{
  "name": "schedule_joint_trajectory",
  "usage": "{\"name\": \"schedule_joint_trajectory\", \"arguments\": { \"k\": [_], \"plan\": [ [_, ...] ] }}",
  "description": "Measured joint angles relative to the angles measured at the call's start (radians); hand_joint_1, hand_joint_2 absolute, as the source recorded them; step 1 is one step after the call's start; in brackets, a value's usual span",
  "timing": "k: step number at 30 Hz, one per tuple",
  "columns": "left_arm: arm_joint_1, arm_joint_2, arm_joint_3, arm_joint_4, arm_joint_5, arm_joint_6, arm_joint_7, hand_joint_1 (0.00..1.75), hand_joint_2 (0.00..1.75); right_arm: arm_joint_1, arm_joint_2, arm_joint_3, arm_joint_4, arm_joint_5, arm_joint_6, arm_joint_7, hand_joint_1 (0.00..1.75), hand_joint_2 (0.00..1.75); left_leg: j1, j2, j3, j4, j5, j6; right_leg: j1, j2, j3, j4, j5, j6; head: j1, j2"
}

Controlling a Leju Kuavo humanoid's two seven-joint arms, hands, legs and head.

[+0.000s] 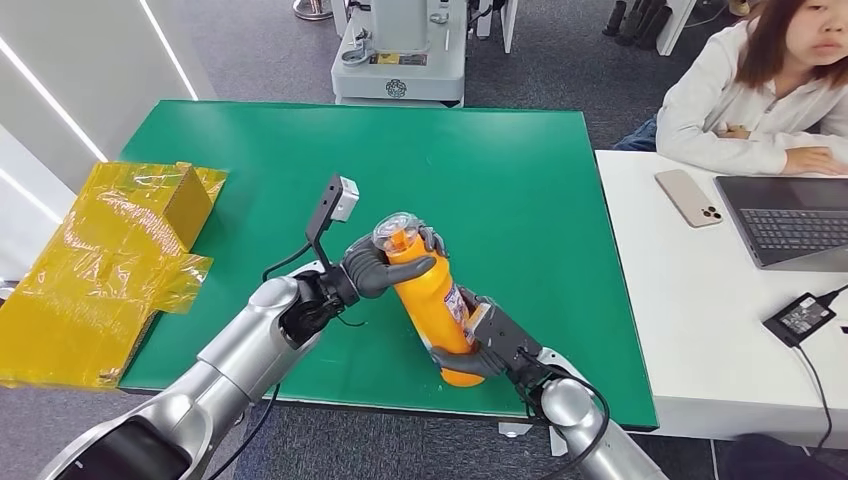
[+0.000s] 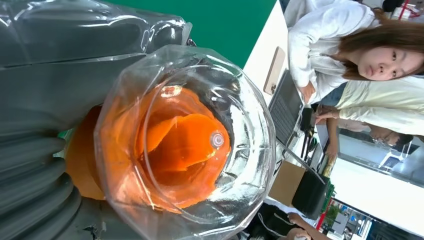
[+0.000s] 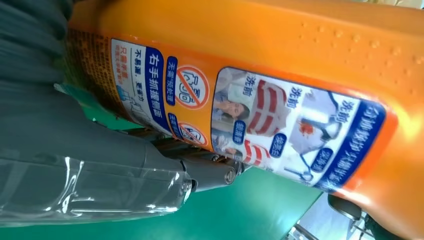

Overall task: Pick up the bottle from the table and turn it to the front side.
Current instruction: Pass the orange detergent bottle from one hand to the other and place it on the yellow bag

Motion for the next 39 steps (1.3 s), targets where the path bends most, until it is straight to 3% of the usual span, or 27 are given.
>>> {"name": "schedule_joint_trajectory", "arguments": {
  "k": [5, 10, 21, 25, 30, 39],
  "plan": [
    [-0.022, 0.003, -0.012, -0.001, -0.196, 0.137, -0.16, 1.75, 1.75, 0.005, -0.006, -0.019, -0.02, 0.002, 0.003, -0.01, 0.0, 1.75, 0.0, 0.0, 0.0, 0.0, 0.0, 0.0, 0.0, 0.0, 0.0, 0.0, 0.0, 0.0, 0.0, 0.0],
    [-0.102, 0.032, -0.01, -0.031, -0.569, 0.461, -0.323, 1.75, 1.75, 0.022, -0.027, -0.035, -0.063, -0.01, 0.029, -0.026, 0.0, 1.75, 0.0, 0.0, 0.0, 0.001, 0.0, 0.0, 0.0, 0.0, 0.0, 0.001, 0.0, 0.0, 0.0, 0.0],
    [-0.31, 0.121, 0.009, -0.067, -1.185, 0.842, -0.375, 1.75, 1.75, 0.014, -0.053, -0.036, -0.151, -0.055, 0.053, 0.004, 0.0, 1.75, 0.0, 0.0, -0.001, 0.0, 0.0, 0.0, 0.0, 0.0, -0.001, 0.002, 0.0, 0.0, 0.0, 0.0],
    [-0.329, 0.15, 0.006, -0.046, -1.465, 0.941, -0.329, 1.75, 1.75, 0.016, -0.054, -0.035, -0.169, -0.042, 0.052, 0.0, 0.0, 1.75, 0.0, 0.001, -0.001, 0.0, 0.0, 0.0, 0.0, 0.001, -0.001, 0.002, 0.0, 0.0, 0.0, 0.0],
    [-0.346, 0.176, -0.049, 0.108, -1.822, 1.011, -0.206, 1.75, 1.75, 0.038, -0.075, -0.037, -0.215, -0.036, 0.045, -0.006, 0.0, 1.75, 0.0, 0.002, 0.0, 0.0, 0.0, 0.0, 0.0, 0.002, -0.001, 0.002, 0.0, 0.0, 0.0, 0.0],
    [-0.328, 0.267, -0.122, 0.341, -1.939, 0.988, -0.057, 1.75, 1.75, 0.084, -0.141, -0.056, -0.281, -0.054, 0.047, -0.017, 0.0, 1.75, 0.0, 0.003, -0.001, 0.0, 0.0, 0.0, 0.0, 0.003, -0.002, 0.002, 0.0, -0.001, 0.0, 0.0]
  ]
}}
